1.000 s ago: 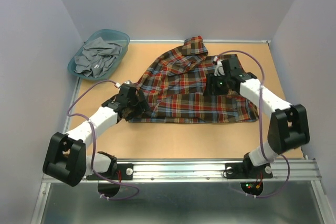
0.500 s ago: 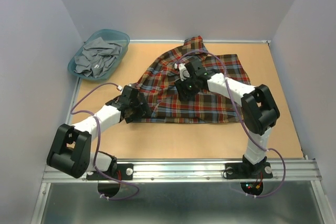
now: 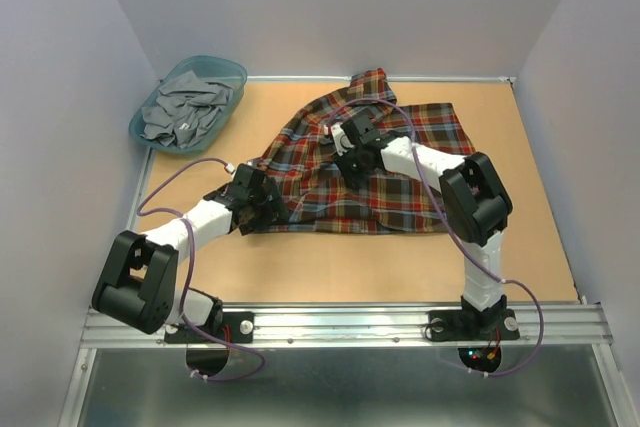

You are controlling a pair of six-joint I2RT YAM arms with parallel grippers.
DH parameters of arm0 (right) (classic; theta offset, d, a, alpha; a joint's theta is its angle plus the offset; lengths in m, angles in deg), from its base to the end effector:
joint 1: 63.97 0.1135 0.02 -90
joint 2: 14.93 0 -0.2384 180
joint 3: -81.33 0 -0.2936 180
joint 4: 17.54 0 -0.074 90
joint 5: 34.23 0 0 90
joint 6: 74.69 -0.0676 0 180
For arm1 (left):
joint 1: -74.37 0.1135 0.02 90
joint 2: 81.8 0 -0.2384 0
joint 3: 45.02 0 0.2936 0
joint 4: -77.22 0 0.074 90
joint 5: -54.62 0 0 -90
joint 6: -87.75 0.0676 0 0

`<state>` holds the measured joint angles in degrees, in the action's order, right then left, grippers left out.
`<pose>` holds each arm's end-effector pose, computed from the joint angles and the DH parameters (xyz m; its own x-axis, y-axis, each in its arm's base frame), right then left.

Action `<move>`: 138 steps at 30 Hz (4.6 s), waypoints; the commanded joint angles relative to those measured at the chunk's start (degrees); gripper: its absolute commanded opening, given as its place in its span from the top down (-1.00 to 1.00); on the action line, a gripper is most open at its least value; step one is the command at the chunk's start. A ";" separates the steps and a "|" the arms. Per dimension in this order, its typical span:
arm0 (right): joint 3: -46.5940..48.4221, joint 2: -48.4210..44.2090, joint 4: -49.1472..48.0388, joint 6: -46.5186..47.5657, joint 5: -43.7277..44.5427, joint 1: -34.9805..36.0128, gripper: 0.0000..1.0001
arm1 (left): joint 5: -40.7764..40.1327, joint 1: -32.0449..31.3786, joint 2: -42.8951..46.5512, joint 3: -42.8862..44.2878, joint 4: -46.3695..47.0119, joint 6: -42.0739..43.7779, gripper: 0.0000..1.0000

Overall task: Fold and stack the long sleeve shirts
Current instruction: Fold the shirt

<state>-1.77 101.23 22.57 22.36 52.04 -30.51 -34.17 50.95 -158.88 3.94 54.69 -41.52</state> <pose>0.3933 0.2652 0.1089 -0.6415 -0.5708 -0.5125 -0.6616 0.7498 -0.0070 0.2889 -0.1267 0.0980 -0.8086 -0.3394 -0.4805 -0.1320 0.9007 -0.4140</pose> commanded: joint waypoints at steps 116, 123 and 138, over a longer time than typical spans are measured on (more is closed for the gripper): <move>-28.58 -33.88 4.11 -34.19 21.74 -9.61 -0.16 | -12.29 -8.40 -1.94 12.14 -6.13 8.95 -0.72; -32.19 -39.52 5.17 -40.45 18.24 -24.83 -0.29 | -9.74 -8.40 -2.02 9.24 -4.64 7.71 -0.72; -34.04 -30.04 -1.94 -38.26 11.82 -41.27 -0.22 | -10.61 -8.31 -2.29 7.75 -5.17 10.26 -0.73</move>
<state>-34.98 69.32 25.41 -17.29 66.69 -69.35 -43.81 42.60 -162.01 12.53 49.35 -32.60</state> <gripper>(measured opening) 0.613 0.862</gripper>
